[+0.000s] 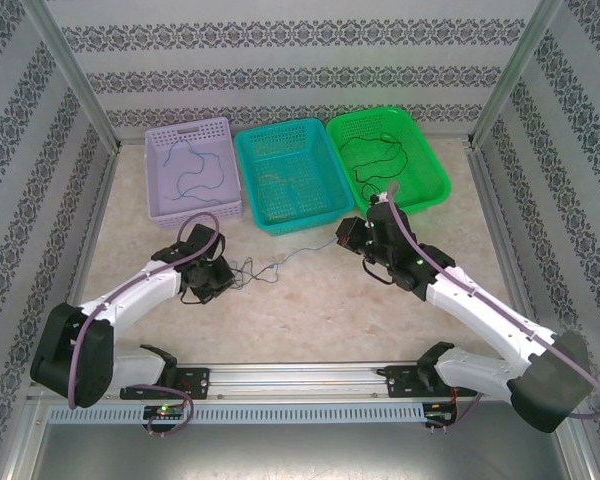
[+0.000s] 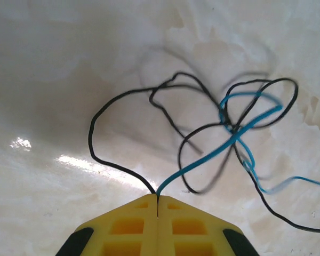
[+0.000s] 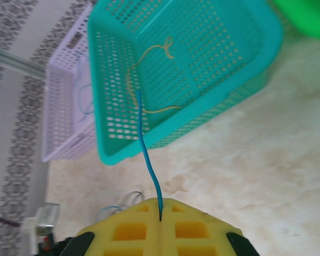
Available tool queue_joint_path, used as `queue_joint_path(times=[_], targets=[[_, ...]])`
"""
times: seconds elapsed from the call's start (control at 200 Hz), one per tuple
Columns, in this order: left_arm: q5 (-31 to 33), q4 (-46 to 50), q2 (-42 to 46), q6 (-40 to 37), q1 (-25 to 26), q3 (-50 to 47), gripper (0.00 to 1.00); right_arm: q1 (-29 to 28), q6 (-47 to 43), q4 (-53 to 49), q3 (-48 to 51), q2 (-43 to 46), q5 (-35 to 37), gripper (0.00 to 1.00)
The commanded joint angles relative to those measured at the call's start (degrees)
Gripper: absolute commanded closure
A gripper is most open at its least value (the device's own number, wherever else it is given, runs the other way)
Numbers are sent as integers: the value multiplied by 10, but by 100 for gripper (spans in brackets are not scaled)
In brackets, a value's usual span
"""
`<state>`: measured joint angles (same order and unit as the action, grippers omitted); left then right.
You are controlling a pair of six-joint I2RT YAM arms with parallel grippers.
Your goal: Untangle the cables
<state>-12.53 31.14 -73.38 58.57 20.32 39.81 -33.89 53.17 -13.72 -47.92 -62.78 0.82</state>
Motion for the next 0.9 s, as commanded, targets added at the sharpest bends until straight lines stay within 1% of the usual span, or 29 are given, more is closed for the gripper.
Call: queue_joint_path(times=[0.0, 0.17, 0.335, 0.41, 0.639, 0.699, 0.809, 0.894], targets=[[35, 40, -16, 5, -13, 25, 100, 14, -66, -68, -44, 14, 34, 100], [82, 85, -3, 9, -43, 29, 100, 65, -108, -134, -94, 36, 68, 100], [122, 122, 16, -15, -79, 29, 100, 151, -133, -168, -130, 62, 73, 100], [125, 131, 20, -27, -93, 28, 100, 189, -146, -171, -146, 70, 65, 100], [137, 147, 20, -54, -128, 28, 100, 274, -175, -178, -205, 80, 65, 100], [138, 148, 16, -60, -135, 31, 100, 287, -184, -176, -225, 78, 64, 100], [142, 149, 4, -72, -150, 36, 100, 302, -206, -177, -263, 74, 85, 100], [138, 139, -7, -80, -161, 35, 100, 335, -205, -169, -286, 69, 66, 100]])
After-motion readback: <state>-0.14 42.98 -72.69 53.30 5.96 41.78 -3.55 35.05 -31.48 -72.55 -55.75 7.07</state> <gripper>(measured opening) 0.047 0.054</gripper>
